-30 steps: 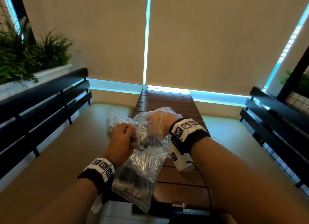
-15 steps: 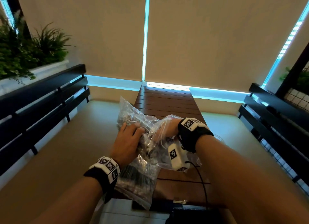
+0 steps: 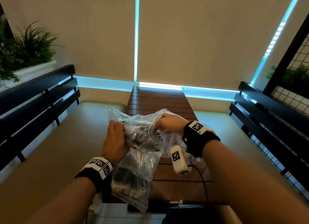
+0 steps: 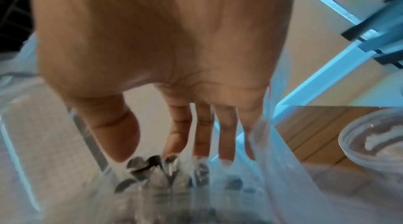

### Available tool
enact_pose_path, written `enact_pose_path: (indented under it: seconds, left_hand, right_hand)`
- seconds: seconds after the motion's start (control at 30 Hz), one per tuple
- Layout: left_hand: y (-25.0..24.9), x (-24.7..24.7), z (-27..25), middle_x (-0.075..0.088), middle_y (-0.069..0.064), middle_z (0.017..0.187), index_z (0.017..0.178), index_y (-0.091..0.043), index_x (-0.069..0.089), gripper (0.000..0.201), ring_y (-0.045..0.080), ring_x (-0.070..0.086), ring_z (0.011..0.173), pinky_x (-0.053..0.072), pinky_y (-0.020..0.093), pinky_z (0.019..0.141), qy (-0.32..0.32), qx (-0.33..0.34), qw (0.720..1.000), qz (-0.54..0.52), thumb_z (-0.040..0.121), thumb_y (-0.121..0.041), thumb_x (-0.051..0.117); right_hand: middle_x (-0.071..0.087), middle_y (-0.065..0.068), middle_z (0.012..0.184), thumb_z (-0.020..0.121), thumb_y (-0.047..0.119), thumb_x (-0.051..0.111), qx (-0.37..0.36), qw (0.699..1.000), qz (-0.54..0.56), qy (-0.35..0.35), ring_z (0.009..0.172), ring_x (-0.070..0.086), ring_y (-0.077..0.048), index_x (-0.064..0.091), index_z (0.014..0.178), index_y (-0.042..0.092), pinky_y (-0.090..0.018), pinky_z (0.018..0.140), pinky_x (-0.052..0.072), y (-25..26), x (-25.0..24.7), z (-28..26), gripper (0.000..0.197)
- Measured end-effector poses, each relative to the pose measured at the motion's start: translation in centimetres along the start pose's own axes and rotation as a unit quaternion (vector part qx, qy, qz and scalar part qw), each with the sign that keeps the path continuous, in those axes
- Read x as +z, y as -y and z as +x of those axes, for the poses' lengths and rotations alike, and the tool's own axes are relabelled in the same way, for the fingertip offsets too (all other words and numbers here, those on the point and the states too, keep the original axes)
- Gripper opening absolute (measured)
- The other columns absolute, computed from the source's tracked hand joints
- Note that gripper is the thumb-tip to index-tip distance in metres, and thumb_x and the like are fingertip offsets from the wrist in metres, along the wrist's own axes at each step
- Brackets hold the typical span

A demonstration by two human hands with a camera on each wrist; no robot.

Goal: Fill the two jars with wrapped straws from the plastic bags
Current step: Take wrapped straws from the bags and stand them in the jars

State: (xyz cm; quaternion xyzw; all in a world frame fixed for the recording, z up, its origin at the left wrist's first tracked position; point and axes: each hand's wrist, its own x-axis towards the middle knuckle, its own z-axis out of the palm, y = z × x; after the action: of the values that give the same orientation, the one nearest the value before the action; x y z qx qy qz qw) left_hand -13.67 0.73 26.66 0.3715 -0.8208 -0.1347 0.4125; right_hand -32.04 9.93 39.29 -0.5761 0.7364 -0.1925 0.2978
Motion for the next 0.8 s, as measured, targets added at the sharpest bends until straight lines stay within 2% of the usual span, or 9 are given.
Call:
enact_pose_path:
  seconds: [0.13,0.23,0.3,0.37,0.47,0.57,0.67,0.73,0.8]
  left_hand:
    - [0.2,0.0,0.0,0.033,0.0,0.1,0.093,-0.02,0.033,0.038,0.02,0.046,0.074,0.049,0.031,0.057,0.016,-0.015,1.0,-0.013,0.082,-0.006,0.067]
    - [0.0,0.1,-0.1,0.035,0.001,0.099,0.092,-0.023,0.031,0.043,0.017,0.045,0.073,0.039,0.02,0.055,0.02,-0.002,1.0,-0.018,0.082,-0.006,0.07]
    - [-0.4,0.0,-0.1,0.04,0.003,0.097,0.088,-0.03,0.026,0.051,0.02,0.047,0.071,0.038,0.021,0.053,0.024,0.015,0.999,-0.026,0.083,-0.005,0.069]
    - [-1.0,0.0,0.2,0.042,0.004,0.097,0.086,-0.033,0.023,0.054,0.02,0.048,0.072,0.038,0.021,0.053,0.027,0.03,0.999,-0.034,0.083,-0.007,0.07]
    - [-1.1,0.1,0.4,0.037,-0.001,0.097,0.09,-0.031,0.026,0.052,0.014,0.044,0.071,0.041,0.024,0.053,0.037,0.057,0.998,-0.003,0.082,-0.012,0.073]
    - [-0.7,0.4,0.5,0.032,-0.007,0.095,0.092,-0.027,0.03,0.045,0.011,0.043,0.072,0.048,0.03,0.057,0.06,0.049,0.996,0.035,0.082,-0.02,0.073]
    - [-0.8,0.5,1.0,0.034,-0.006,0.095,0.092,-0.025,0.032,0.042,0.013,0.042,0.073,0.045,0.028,0.058,0.06,0.053,0.995,0.053,0.082,-0.02,0.073]
    - [-1.0,0.5,1.4,0.035,-0.005,0.096,0.092,-0.023,0.035,0.039,0.014,0.041,0.075,0.038,0.026,0.057,0.052,0.049,0.995,0.064,0.082,-0.018,0.072]
    - [-1.2,0.3,1.8,0.035,-0.005,0.097,0.092,-0.022,0.036,0.035,0.015,0.042,0.077,0.04,0.028,0.057,0.043,0.021,0.997,0.065,0.083,-0.016,0.069]
  right_hand:
    - [0.055,0.017,0.072,0.093,0.015,0.059,-0.024,1.0,0.002,-0.008,0.064,0.046,0.002,0.062,0.07,0.03,-0.017,0.068,0.035,0.3,-0.2,0.0,0.028]
    - [0.053,0.016,0.07,0.091,0.018,0.061,-0.04,0.998,-0.034,-0.03,0.064,0.047,0.001,0.059,0.066,0.03,-0.017,0.065,0.037,0.7,0.4,0.5,0.029]
    - [0.066,0.002,0.087,0.094,0.024,0.06,-0.033,0.998,-0.054,-0.023,0.08,0.063,-0.012,0.068,0.084,0.018,-0.027,0.075,0.05,1.1,1.0,0.9,0.014]
    - [0.067,-0.012,0.116,0.099,0.026,0.054,-0.002,0.996,-0.094,-0.01,0.106,0.063,-0.027,0.067,0.114,0.005,-0.036,0.095,0.05,1.6,1.3,0.8,0.029]
    - [0.057,-0.014,0.133,0.104,0.018,0.044,0.053,0.993,-0.106,0.018,0.121,0.055,-0.028,0.056,0.131,0.002,-0.03,0.097,0.044,2.0,1.6,0.4,0.034]
    - [0.058,-0.012,0.132,0.096,0.024,0.058,0.059,0.967,-0.24,0.063,0.108,0.06,-0.027,0.062,0.11,0.016,-0.031,0.089,0.052,1.8,1.3,1.2,0.017]
    - [0.059,-0.006,0.124,0.086,0.025,0.068,0.075,0.96,-0.26,0.071,0.1,0.061,-0.024,0.058,0.095,0.023,-0.039,0.087,0.055,1.0,0.9,2.3,0.013]
    - [0.061,-0.002,0.106,0.085,0.027,0.07,0.064,0.967,-0.248,0.005,0.09,0.062,-0.021,0.055,0.091,0.026,-0.034,0.078,0.056,1.0,0.6,1.6,0.016]
    - [0.06,0.0,0.099,0.088,0.03,0.064,0.034,0.951,-0.294,-0.088,0.092,0.062,-0.022,0.06,0.103,0.021,-0.036,0.083,0.054,0.6,0.2,1.2,0.018]
